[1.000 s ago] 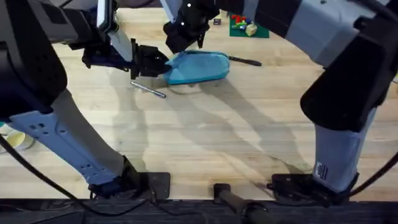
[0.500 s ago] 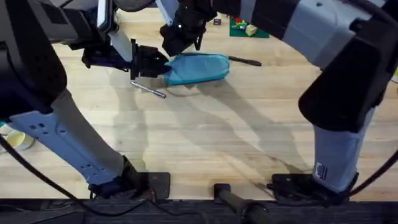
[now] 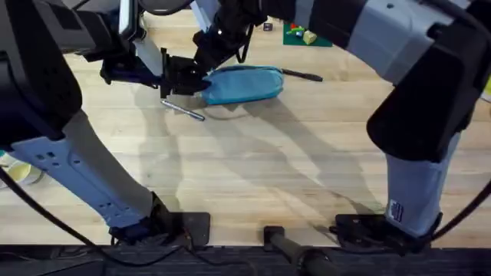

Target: Unzip the bag, pick up the pens from the table one at a time and place them inside, then zip the bag closed.

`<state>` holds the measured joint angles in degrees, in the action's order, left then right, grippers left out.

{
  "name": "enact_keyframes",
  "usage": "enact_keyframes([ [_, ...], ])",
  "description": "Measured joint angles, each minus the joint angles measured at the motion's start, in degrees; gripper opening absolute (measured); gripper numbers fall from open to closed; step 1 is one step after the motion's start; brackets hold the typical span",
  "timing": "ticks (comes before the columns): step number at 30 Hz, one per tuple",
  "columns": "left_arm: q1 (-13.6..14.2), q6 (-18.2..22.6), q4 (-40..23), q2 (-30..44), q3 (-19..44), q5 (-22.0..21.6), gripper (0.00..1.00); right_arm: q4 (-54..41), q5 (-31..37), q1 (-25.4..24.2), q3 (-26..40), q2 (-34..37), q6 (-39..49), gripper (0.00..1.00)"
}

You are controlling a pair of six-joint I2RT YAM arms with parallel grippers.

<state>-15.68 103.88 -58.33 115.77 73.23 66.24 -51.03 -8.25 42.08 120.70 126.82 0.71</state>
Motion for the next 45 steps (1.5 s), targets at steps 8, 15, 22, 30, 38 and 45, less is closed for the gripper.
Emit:
enact_keyframes([
  [8, 0.00, 0.00, -0.20, 0.00, 0.00, 0.24, 0.042, 0.24, -2.15, 0.51, 0.02, 0.00, -0.02, 0.031],
  [15, 0.16, 0.00, -0.39, 0.00, 0.00, 0.22, 0.042, -1.35, -2.02, 0.51, 0.25, 0.00, -0.01, 0.031],
  [22, 0.35, 0.00, -0.39, 0.00, 0.00, 0.21, 0.042, -1.99, -1.86, 0.49, 0.37, 0.00, -0.02, 0.031],
  [30, 0.39, 0.00, -0.15, 0.00, 0.00, 0.22, 0.042, -2.38, -2.19, 0.51, 0.44, 0.00, -0.24, 0.462],
  [38, 0.44, 0.00, -0.13, 0.00, 0.00, 0.22, 0.042, -2.91, -0.61, 0.51, 0.63, 0.00, -0.29, 0.996],
  [45, 0.44, 0.00, 0.02, 0.00, 0.00, 0.22, 0.042, -3.58, 5.57, 0.51, 0.66, 0.00, -0.28, 0.996],
])
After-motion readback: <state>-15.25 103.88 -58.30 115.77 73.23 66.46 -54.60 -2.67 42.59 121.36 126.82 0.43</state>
